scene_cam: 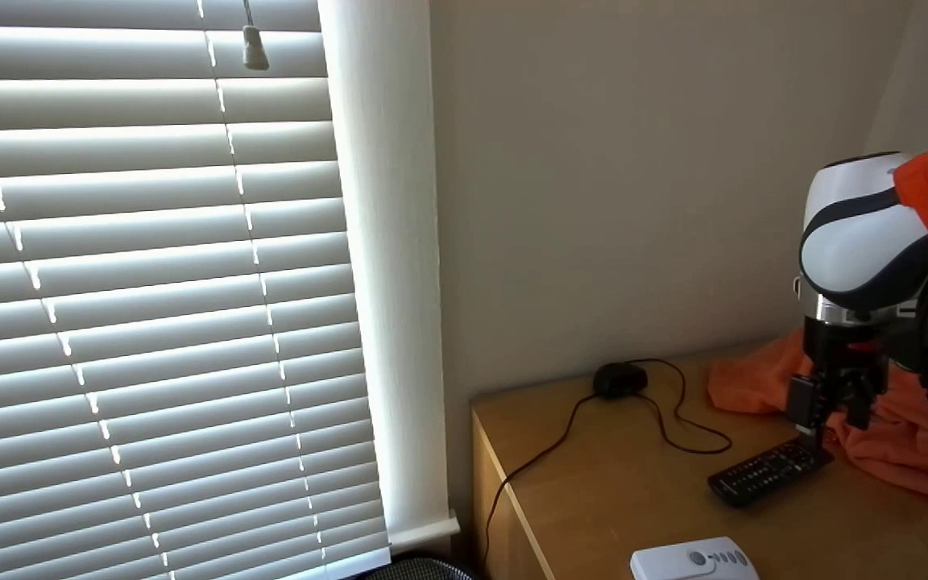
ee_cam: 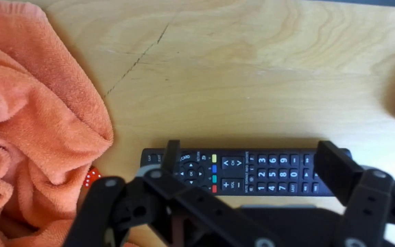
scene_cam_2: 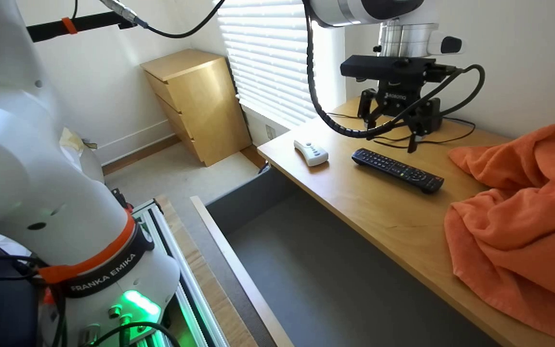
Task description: Put the remote in a horizontal position
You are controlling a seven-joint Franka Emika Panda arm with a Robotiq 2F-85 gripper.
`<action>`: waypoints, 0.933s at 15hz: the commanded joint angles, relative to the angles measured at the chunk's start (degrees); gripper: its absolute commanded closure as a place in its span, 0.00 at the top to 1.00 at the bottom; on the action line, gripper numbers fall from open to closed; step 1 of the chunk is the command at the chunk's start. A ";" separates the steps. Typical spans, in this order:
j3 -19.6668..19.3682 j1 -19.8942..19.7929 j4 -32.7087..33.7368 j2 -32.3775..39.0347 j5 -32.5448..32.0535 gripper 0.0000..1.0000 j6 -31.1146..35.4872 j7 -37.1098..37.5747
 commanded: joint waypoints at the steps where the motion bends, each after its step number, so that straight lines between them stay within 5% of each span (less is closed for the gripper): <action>1: 1.44 -1.04 -2.60 -3.55 -0.22 1.00 -1.88 -3.58; 14: 1.15 -0.90 -5.55 -10.52 1.55 1.00 -1.57 -0.47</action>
